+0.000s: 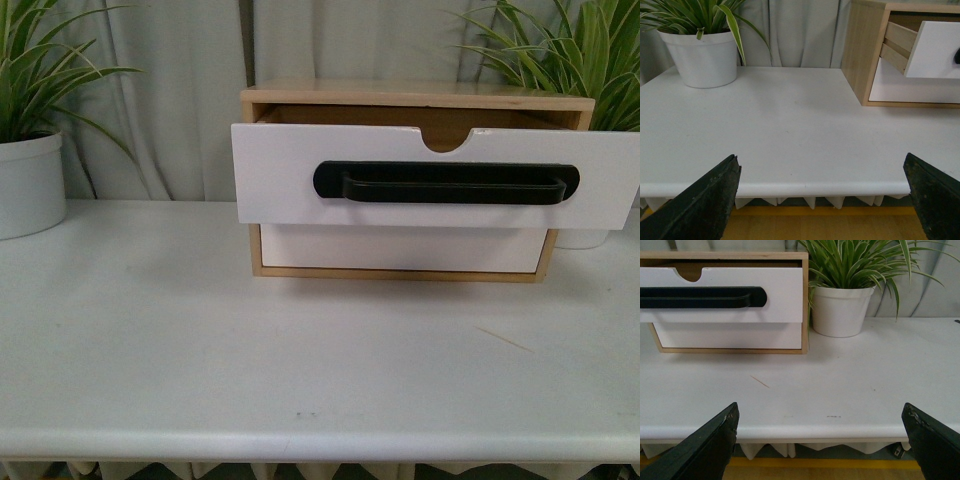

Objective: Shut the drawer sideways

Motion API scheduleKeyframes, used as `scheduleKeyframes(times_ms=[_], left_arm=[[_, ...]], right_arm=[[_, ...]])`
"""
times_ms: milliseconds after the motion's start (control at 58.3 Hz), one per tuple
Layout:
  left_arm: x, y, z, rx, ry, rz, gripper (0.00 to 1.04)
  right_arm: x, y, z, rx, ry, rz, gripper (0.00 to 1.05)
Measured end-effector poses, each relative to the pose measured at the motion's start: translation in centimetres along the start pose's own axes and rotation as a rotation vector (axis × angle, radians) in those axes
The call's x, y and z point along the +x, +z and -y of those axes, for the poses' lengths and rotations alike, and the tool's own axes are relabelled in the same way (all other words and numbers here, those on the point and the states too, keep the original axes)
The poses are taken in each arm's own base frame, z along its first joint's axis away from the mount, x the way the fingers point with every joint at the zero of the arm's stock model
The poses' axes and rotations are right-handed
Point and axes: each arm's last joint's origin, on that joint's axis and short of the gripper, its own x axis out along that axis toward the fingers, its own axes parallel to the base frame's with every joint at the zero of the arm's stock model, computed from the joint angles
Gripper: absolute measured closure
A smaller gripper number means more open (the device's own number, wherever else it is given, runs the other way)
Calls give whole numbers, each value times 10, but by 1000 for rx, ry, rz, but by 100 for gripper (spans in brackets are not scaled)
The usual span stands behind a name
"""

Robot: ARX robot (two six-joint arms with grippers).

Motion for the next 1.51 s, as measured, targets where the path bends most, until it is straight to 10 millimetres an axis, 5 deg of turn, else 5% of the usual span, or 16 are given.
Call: scheduleKeyframes(times_ms=[617, 789, 926, 1166, 1509], left_arm=[[0, 0, 0, 0, 0, 0, 6], [8, 4, 13, -128, 465, -362, 6], [31, 25, 36, -327, 517, -299, 6], [89, 73, 82, -540, 300, -248, 6], [155, 83, 149, -543, 101, -322, 6]], right_arm=[[0, 0, 0, 0, 0, 0, 9], [8, 2, 3, 173, 291, -418, 9], [26, 11, 5, 139, 351, -458, 9], [61, 30, -6, -305, 338, -315, 9], [89, 41, -15, -566, 315, -209, 9]])
